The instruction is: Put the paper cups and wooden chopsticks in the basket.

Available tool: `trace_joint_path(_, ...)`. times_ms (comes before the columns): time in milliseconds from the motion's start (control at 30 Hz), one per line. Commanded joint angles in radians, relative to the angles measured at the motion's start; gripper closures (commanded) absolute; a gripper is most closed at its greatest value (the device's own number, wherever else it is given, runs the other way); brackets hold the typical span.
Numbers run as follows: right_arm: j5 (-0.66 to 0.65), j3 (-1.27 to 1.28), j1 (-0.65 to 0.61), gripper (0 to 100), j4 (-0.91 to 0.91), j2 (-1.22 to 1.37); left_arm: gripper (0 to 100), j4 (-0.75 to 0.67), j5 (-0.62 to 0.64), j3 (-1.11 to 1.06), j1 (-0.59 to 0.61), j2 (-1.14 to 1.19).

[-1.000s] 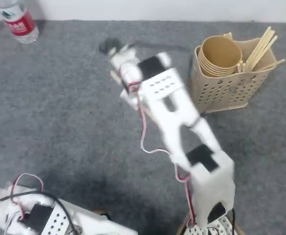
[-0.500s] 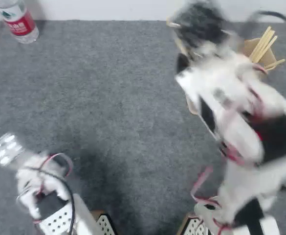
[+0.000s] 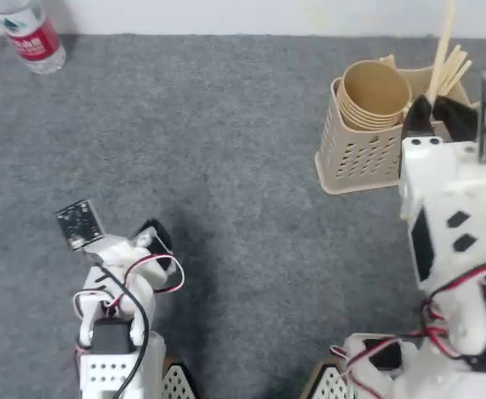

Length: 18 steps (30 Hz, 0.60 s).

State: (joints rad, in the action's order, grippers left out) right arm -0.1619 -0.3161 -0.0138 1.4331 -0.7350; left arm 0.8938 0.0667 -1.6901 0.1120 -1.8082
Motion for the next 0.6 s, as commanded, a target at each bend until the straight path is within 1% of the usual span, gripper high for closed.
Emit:
trace_joint_path(0,0.014,0.334,0.015,99.1,-0.251,-0.162,98,0.035,-0.054,0.007,-0.006,-0.012)
trace_joint_path(100,0.003,0.618,0.031,99.1,-0.522,-0.292,98,0.041,-0.109,0.007,-0.006,-0.012)
trace_joint_path(200,-0.025,0.801,0.077,99.1,-0.753,-0.343,98,0.043,-0.150,0.007,-0.005,-0.012)
trace_joint_path(367,-0.072,0.836,0.107,99.1,-0.969,-0.228,99,0.066,-0.161,0.007,-0.005,-0.009)
trace_joint_path(567,-0.063,0.767,0.163,99.1,-1.201,-0.004,99,0.080,-0.184,0.007,-0.008,-0.011)
